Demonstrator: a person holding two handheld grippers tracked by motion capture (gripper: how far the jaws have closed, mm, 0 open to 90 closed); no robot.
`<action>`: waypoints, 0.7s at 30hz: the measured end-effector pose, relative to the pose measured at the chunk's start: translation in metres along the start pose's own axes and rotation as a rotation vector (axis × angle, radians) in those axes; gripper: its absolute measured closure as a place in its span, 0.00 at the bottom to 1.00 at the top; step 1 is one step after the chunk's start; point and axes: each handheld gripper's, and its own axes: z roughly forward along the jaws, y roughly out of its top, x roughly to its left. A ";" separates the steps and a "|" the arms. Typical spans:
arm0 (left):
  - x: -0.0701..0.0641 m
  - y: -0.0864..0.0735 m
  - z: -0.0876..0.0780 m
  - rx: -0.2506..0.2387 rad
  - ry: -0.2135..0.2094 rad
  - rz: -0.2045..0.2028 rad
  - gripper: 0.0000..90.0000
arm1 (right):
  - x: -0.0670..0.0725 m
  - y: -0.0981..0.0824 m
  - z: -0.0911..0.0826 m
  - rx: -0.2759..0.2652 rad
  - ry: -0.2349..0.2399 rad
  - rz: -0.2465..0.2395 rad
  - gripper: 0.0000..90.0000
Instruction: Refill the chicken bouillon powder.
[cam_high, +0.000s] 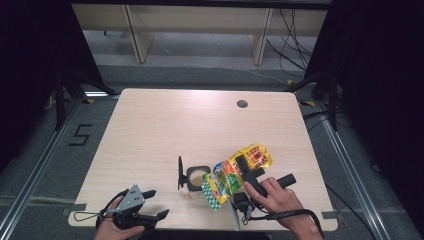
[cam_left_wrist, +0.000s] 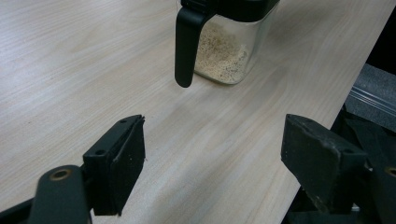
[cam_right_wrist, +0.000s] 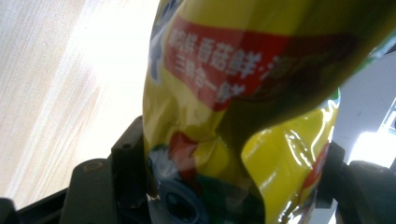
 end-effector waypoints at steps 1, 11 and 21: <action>0.000 0.000 0.000 0.000 0.000 -0.001 0.24 | 0.000 0.000 0.000 -0.001 -0.001 0.000 0.38; 0.000 0.000 0.001 -0.003 0.003 -0.001 0.24 | 0.000 0.001 0.001 -0.001 -0.004 -0.025 0.38; 0.000 0.000 0.000 0.003 0.002 0.006 0.24 | 0.002 0.000 0.001 0.010 -0.003 0.013 0.38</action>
